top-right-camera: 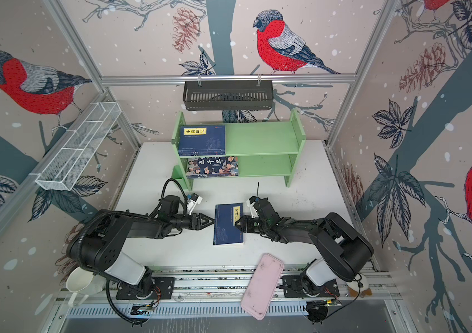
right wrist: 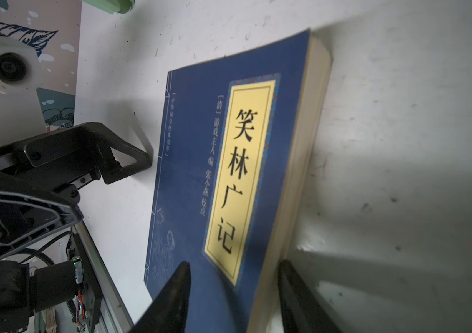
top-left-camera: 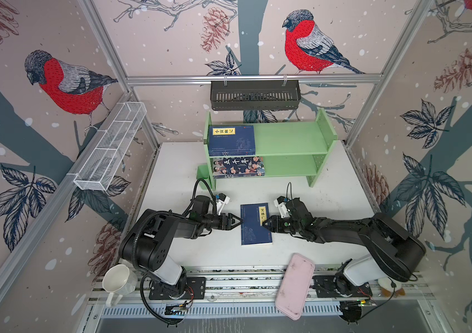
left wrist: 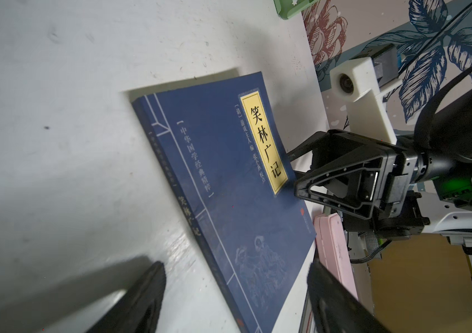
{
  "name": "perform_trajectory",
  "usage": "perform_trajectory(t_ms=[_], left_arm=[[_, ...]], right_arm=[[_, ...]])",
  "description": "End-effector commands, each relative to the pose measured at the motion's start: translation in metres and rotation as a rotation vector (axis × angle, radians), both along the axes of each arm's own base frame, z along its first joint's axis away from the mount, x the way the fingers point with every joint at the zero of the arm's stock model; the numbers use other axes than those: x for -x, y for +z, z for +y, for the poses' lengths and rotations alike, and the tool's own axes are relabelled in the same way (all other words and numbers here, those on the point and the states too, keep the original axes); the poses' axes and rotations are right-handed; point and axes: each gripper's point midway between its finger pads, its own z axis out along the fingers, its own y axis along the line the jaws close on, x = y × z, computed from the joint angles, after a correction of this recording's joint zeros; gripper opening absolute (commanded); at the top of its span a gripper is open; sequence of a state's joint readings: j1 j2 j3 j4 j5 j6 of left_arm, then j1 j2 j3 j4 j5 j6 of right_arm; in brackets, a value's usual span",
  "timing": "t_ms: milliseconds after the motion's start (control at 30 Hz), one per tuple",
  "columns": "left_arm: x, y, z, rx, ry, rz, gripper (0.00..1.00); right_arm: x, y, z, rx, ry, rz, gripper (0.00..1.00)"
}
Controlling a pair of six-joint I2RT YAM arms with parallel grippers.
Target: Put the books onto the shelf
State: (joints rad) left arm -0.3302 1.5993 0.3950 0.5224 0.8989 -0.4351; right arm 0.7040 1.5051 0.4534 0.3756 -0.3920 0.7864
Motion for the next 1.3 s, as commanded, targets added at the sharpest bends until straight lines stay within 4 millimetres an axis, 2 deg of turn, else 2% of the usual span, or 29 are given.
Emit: perform_trajectory(t_ms=[0,367,533,600,667,767,867,933,1100,1167,1267], left_arm=[[0.009,-0.020,0.003,-0.061,0.018,0.095,0.79],[0.015,-0.019,-0.013,-0.039,-0.049,0.119,0.79],[0.015,-0.019,-0.010,-0.063,-0.046,0.100,0.80],[0.015,-0.019,-0.008,-0.085,-0.045,0.082,0.81],[0.014,-0.016,-0.006,-0.099,-0.044,0.057,0.82],[0.010,-0.006,-0.004,-0.111,-0.038,0.018,0.83],[0.004,0.010,0.001,-0.116,-0.022,-0.046,0.84],[0.001,0.027,0.004,-0.084,-0.016,-0.100,0.84],[-0.008,0.056,0.017,0.008,0.016,-0.132,0.85],[-0.004,0.067,0.015,0.049,-0.008,-0.136,0.86],[0.007,0.094,0.005,0.185,-0.078,-0.123,0.86]], right_arm=[[0.004,-0.002,0.003,-0.027,-0.015,0.039,0.50],[-0.004,0.004,0.016,-0.086,-0.030,0.042,0.40],[-0.006,0.003,0.015,-0.076,-0.040,0.041,0.22],[-0.006,0.004,0.014,-0.068,-0.041,0.035,0.20],[-0.006,0.009,0.013,-0.066,-0.035,0.022,0.13],[-0.006,0.022,0.012,-0.085,-0.012,-0.009,0.04],[-0.006,0.040,0.012,-0.125,0.029,-0.049,0.02],[-0.005,0.055,0.013,-0.152,0.071,-0.079,0.02],[0.004,0.094,0.017,-0.208,0.203,-0.162,0.01],[0.007,0.111,0.018,-0.228,0.246,-0.200,0.01],[0.008,0.129,0.022,-0.236,0.303,-0.233,0.01]])
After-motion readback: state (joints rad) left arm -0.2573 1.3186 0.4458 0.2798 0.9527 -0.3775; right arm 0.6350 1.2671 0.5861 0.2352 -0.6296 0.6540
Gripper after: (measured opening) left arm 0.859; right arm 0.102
